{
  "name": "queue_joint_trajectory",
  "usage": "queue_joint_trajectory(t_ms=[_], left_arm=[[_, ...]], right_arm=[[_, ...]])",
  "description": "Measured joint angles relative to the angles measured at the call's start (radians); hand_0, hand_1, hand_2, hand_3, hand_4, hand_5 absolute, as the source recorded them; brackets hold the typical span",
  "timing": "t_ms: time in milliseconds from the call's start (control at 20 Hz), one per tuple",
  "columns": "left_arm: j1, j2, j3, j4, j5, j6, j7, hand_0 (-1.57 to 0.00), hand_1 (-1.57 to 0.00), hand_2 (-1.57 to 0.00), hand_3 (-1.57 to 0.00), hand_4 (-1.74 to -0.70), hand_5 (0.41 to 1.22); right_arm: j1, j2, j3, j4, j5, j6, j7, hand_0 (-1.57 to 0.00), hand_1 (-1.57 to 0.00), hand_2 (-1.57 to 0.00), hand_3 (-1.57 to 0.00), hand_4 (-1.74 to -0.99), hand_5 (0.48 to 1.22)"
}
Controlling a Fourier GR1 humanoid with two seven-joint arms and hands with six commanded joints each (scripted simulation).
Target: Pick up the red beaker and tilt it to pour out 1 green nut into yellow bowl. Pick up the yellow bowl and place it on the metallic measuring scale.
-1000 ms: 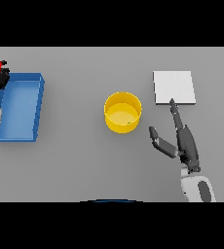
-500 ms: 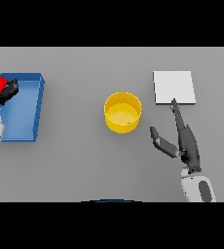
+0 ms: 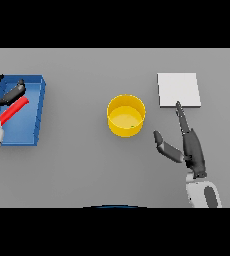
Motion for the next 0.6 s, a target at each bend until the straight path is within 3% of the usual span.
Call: queue_joint_trajectory(t_ms=[200,250,500,600], left_arm=[[-0.005,-0.008,0.004,0.024,-0.002,0.022,-0.051,-0.08,-0.07,-0.07,-0.07,-0.77,0.655],[-0.010,-0.011,0.001,0.028,-0.008,0.030,-0.061,-0.07,-0.05,-0.06,-0.05,-0.76,0.657],[-0.003,-0.019,-0.006,-0.021,0.000,0.028,-0.062,-0.02,-0.02,-0.02,-0.02,-0.74,0.668],[0.012,-0.015,-0.007,-0.033,0.002,0.025,-0.061,-0.01,-0.01,-0.01,-0.01,-0.73,0.677]], right_arm=[[-0.012,-0.019,0.012,-0.006,0.037,0.004,0.077,0.00,0.00,0.00,0.00,-1.014,0.666],[-0.034,-0.040,0.020,-0.003,0.036,0.034,0.063,0.00,0.00,0.00,0.00,-1.005,0.669],[-0.208,-0.222,0.100,0.058,0.177,0.190,0.134,0.00,0.00,0.00,0.00,-1.122,0.674],[-0.275,-0.273,0.151,0.072,0.253,0.226,0.115,0.00,0.00,0.00,0.00,-1.174,0.674]])
